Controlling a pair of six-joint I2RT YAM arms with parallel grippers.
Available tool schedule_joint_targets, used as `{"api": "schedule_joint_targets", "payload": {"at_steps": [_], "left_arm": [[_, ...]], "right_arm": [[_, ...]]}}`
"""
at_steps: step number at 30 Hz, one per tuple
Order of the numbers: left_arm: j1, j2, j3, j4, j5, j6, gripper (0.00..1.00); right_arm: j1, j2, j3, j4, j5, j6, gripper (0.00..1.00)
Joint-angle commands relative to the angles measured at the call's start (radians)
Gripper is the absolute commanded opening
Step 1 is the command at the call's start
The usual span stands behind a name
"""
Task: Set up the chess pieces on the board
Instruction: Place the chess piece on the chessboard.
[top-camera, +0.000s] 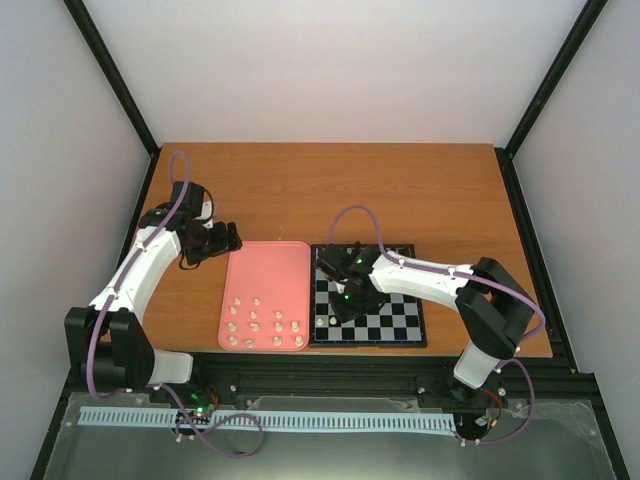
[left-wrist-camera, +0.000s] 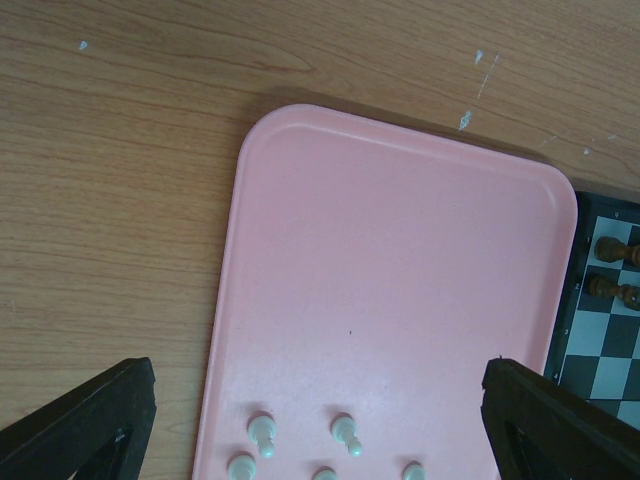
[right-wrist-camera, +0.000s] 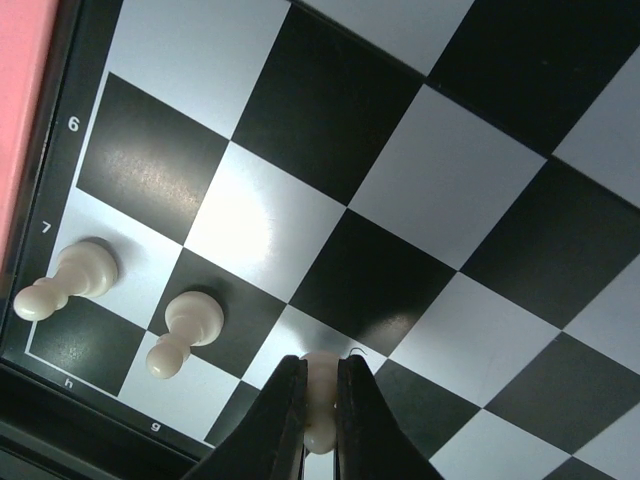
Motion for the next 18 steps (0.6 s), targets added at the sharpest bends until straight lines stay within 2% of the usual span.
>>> {"api": "schedule_joint_targets", "payload": {"at_steps": [1, 18], "left_arm": [[0.003, 0.007, 0.020, 0.015, -0.001, -0.009, 1.00], [0.004, 0.006, 0.016, 0.018, -0.003, -0.008, 1.00]], "right_arm": [[0.004, -0.024, -0.020, 0.028, -0.023, 0.011, 0.03], [0.005, 0.024, -0.014, 0.020, -0.026, 0.003, 0.04]]}}
